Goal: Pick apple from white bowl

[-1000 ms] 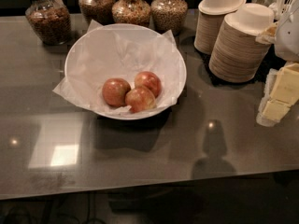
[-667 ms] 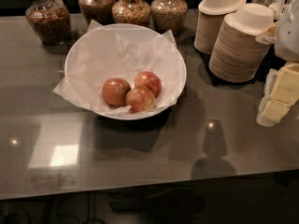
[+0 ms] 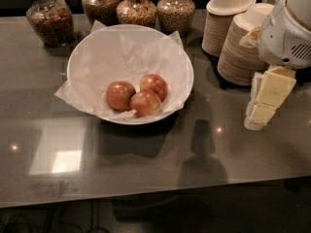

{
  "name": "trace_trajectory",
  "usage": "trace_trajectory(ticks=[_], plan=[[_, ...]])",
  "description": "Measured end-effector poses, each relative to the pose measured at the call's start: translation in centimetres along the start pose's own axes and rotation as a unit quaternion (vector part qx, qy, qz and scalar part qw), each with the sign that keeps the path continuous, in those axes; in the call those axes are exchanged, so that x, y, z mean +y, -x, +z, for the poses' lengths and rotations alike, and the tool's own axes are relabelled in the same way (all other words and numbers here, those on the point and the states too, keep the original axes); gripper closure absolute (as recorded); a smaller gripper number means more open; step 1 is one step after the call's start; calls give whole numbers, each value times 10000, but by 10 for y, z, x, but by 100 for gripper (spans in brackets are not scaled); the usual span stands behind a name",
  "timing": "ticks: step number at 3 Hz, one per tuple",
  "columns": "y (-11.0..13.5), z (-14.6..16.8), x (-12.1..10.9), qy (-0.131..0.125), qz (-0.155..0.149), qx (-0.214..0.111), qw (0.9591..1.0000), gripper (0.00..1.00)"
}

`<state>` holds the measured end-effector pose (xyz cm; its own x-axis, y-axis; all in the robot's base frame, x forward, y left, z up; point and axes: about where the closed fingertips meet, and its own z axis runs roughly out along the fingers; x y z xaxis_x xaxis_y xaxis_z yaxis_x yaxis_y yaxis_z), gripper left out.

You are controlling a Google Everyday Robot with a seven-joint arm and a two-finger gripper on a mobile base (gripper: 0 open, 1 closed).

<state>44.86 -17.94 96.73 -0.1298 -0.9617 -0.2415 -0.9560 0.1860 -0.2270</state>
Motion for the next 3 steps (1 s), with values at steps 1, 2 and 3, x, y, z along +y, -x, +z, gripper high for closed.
trace_trajectory(ticks=[1,2,3], plan=[[50,22,2,202,-609,-148,9978,0],[50,22,2,202,-609,-149,9978,0],[59,27,-9,17,-443,-547,9975,0]])
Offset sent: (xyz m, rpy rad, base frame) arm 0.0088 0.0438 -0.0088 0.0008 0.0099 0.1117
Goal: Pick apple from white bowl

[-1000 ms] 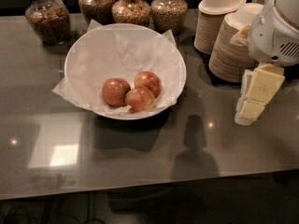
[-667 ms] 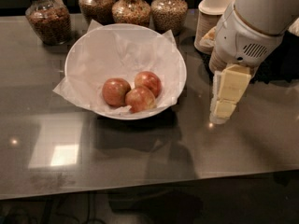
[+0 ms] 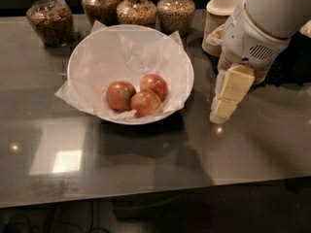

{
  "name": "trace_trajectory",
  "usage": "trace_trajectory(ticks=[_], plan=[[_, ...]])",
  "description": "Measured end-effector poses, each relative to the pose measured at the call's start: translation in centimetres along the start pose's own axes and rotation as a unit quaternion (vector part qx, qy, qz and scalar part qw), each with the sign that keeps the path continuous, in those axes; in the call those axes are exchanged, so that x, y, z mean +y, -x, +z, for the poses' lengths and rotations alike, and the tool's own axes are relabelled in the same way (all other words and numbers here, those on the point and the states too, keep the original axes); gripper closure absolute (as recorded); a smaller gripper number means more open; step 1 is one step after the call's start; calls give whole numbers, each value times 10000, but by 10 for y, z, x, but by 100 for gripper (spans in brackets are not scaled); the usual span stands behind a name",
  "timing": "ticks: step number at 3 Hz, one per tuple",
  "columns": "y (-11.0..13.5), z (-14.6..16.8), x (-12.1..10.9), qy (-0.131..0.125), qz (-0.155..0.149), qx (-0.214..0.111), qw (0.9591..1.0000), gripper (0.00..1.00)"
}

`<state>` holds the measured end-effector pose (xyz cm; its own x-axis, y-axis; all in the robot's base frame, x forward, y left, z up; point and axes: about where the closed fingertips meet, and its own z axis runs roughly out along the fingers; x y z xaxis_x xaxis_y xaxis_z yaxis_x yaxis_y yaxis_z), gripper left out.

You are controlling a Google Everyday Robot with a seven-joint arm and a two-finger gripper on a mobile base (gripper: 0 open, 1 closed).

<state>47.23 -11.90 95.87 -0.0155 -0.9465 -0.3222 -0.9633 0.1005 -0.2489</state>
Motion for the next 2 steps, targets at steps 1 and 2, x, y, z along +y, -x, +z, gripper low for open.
trace_trajectory(ticks=[1,2], plan=[[42,10,-31,-235,-159,-731,9969,0],[91,16,-50,-209,-533,-1340,9893,0]])
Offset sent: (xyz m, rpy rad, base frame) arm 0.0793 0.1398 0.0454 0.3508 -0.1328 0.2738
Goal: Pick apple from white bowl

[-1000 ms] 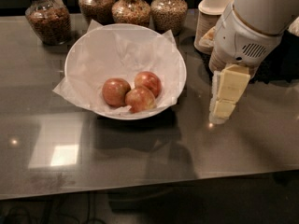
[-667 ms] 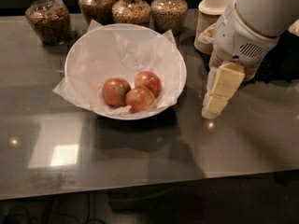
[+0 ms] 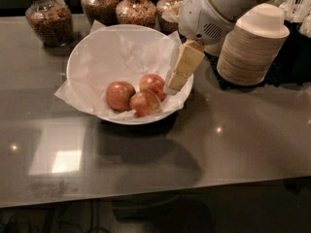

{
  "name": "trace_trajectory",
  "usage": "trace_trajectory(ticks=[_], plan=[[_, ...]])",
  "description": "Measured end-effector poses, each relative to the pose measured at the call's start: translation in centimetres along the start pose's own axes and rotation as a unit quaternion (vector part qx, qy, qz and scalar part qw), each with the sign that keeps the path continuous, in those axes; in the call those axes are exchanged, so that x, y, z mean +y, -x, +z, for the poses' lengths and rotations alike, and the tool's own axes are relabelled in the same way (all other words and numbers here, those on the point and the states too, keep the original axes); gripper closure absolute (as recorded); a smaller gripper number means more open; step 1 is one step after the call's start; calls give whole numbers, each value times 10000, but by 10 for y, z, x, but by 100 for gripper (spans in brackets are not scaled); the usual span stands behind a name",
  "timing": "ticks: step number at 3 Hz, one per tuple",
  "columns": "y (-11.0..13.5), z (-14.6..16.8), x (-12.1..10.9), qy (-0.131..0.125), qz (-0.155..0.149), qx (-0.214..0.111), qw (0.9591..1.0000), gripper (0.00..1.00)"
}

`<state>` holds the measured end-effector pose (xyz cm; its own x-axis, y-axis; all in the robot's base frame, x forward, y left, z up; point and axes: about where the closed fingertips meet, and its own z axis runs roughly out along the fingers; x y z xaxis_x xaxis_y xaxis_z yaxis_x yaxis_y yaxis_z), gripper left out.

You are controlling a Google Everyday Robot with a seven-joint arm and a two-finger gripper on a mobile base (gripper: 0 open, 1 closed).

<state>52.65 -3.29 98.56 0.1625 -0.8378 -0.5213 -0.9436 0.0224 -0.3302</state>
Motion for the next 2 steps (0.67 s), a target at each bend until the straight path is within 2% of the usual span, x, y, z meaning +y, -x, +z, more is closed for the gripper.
trace_trajectory(ticks=[1,2], plan=[[24,20,-8,195,-157,-370,9990,0],[32,43,-8,477,-123,-568,9972,2]])
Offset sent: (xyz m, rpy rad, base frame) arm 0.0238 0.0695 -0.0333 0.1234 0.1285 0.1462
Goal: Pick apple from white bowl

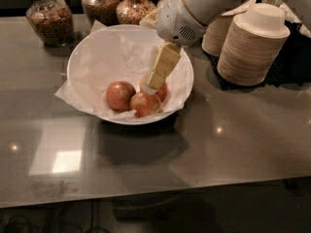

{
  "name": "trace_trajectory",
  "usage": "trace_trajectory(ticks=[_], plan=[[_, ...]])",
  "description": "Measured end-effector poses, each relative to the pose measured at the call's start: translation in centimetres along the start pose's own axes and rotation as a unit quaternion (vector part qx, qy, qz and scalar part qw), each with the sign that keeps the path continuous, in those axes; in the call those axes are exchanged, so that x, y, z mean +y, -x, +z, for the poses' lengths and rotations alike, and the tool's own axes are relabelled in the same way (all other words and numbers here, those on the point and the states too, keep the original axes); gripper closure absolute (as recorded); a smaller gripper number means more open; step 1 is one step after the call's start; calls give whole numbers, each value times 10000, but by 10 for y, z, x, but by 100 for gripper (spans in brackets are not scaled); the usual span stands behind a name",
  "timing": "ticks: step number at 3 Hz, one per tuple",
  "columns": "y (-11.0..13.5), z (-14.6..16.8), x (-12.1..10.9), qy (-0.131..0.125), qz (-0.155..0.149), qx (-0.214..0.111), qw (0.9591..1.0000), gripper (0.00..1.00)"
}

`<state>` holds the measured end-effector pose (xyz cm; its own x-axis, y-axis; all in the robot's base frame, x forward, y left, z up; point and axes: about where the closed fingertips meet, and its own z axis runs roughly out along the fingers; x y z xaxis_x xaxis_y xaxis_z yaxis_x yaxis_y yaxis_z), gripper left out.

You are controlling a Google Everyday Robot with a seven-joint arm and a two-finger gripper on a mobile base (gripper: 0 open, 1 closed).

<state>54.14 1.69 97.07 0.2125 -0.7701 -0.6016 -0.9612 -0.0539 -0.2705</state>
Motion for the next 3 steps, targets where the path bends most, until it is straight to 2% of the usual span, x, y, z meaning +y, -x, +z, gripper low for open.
trace_trajectory(ticks=[2,3], plan=[[0,32,1,274,123,14,9995,42],[0,42,-3,323,173,9,9993,48]])
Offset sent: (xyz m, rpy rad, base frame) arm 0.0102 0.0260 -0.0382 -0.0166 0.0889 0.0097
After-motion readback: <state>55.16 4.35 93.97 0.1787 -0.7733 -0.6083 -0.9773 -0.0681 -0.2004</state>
